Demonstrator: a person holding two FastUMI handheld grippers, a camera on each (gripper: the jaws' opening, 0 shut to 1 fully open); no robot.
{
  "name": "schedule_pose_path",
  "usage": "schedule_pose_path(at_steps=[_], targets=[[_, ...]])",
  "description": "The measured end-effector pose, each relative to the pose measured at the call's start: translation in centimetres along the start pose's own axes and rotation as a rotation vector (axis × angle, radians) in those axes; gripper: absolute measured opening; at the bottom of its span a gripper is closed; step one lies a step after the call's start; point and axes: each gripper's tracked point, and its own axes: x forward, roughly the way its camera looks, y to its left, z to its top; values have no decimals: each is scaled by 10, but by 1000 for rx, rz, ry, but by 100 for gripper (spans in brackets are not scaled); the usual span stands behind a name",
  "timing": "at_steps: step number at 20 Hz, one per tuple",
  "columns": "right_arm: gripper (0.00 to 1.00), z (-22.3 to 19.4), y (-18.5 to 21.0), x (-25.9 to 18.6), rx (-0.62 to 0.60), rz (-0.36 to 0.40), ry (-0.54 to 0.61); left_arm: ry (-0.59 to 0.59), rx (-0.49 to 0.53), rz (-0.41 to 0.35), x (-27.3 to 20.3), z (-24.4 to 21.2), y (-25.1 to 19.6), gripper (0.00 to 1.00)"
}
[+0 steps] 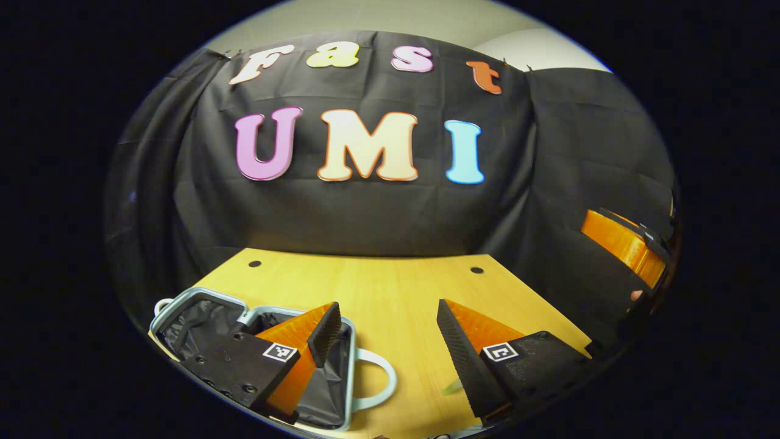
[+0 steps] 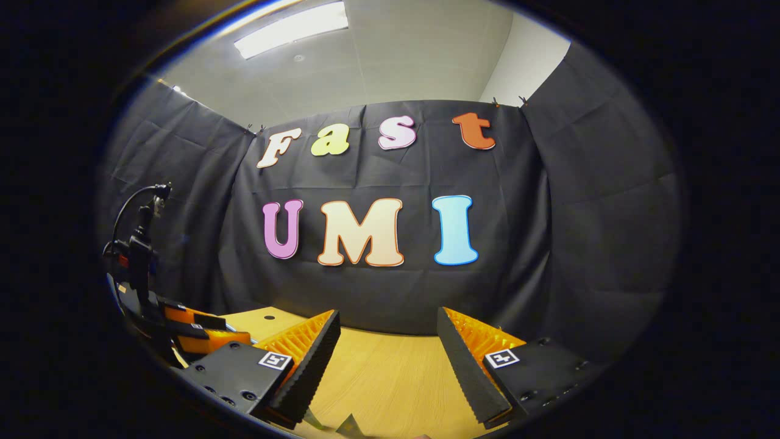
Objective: First open the suitcase, pack the skin care products into it, and then close the suitcase.
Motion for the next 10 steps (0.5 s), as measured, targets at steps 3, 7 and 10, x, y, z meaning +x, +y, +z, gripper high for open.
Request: schedule_pose_path(at_steps=[3, 7, 10], targets=[[99, -6, -6, -7, 0, -1, 25, 84, 2, -69, 8, -38, -31, 95], [99, -25, -10, -16, 17, 16, 89, 198, -22, -154, 8, -89, -65, 93], [100, -37, -13, -24, 24, 12, 125, 252, -10, -184, 11, -116, -79, 83]])
